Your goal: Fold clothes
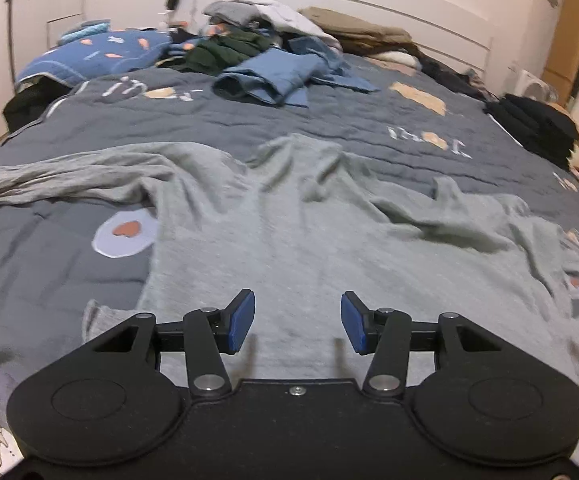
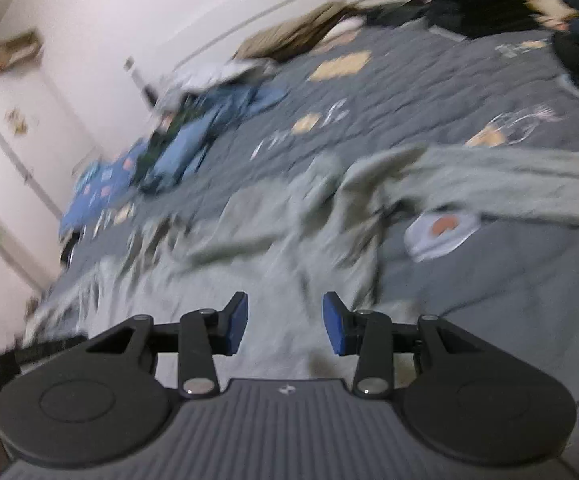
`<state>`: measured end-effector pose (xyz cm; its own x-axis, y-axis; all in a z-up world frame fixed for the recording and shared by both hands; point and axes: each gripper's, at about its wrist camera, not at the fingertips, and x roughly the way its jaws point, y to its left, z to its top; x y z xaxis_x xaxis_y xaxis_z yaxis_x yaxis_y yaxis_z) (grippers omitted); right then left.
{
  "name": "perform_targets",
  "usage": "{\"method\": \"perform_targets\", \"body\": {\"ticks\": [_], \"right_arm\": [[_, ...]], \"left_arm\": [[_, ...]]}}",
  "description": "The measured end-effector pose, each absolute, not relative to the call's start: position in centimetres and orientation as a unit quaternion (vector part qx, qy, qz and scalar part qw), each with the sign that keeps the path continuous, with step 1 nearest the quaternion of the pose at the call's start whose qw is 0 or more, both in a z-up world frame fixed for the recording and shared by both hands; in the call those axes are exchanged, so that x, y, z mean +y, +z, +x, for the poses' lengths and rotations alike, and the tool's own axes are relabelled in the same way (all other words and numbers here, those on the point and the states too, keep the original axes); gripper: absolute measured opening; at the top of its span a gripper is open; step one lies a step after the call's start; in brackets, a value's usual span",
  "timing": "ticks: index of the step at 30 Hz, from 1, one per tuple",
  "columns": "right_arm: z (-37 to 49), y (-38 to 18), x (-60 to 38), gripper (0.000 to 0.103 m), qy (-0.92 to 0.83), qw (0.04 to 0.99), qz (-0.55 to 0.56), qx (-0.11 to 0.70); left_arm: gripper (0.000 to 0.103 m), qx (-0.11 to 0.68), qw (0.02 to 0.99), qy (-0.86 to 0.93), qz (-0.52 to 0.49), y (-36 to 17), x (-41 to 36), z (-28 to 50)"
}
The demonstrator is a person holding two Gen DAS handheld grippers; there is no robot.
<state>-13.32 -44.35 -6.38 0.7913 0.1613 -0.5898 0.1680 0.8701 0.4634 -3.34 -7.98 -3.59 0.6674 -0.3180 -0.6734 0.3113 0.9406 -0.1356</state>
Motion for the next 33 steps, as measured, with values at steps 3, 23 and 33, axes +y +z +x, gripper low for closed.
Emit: {"method": "perform_targets", "body": {"ticks": [3, 23, 33], "right_arm": [[-12.5, -7.4, -42.9, 0.040, 0.006, 0.905, 0.239, 0.351], [-7.0, -8.9, -49.0, 0.044, -0.071, 0.900, 0.215, 0.373], [-5.7, -10.4, -48.9, 0.006, -0.046, 0.888, 0.268, 0.371]], "left_arm": [[0.048, 0.373, 0.908, -0.192, 0.007, -3.7, -8.7, -4.0], [0.050, 0.386, 0.903, -0.189, 0.009, -4.0, -8.7, -4.1], [0.051, 0.397, 0.900, -0.178, 0.017, -4.5, -9.2, -3.4]]}}
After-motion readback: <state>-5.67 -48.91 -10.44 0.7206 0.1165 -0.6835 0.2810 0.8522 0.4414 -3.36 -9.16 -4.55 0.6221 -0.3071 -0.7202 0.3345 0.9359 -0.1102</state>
